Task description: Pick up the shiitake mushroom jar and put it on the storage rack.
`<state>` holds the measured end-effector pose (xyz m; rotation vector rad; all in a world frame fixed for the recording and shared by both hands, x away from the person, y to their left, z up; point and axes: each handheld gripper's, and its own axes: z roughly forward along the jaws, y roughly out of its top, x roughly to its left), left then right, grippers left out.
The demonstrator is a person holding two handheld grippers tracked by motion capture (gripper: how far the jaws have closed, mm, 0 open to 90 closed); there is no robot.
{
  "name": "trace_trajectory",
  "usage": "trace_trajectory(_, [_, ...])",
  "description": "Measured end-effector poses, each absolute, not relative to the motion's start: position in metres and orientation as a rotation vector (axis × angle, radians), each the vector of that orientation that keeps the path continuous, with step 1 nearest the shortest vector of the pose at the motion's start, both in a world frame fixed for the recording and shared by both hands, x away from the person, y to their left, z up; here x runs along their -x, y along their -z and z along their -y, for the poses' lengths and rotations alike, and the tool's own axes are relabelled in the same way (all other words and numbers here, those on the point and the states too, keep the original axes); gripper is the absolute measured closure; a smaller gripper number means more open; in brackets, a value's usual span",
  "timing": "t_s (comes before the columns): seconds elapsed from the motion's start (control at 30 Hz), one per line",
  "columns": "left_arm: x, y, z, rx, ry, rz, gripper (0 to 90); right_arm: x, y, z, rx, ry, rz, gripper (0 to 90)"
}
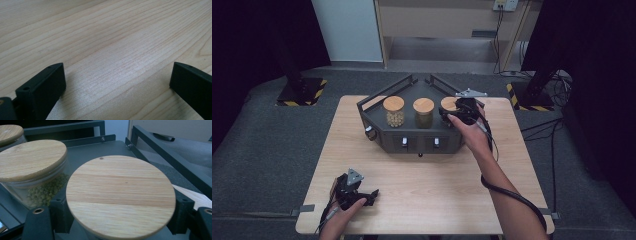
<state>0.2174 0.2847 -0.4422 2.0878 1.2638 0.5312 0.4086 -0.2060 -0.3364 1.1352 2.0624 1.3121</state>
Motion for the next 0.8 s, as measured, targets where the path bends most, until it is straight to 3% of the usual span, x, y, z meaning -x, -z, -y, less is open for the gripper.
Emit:
trace_trajectory(0.5, [-0.217,0.442,-0.285,-2.088,-0.531,-1.264,0.0,-0.399,0.334,0.207,-1.125,-1.312,-2.046,6.9])
trace_trajectory(0.8, [-0.217,0.442,-0.285,-2.088,-0.531,-1.264,0.0,-0.387,0.331,0.211,-1.123,-1.320,-2.022,3.0])
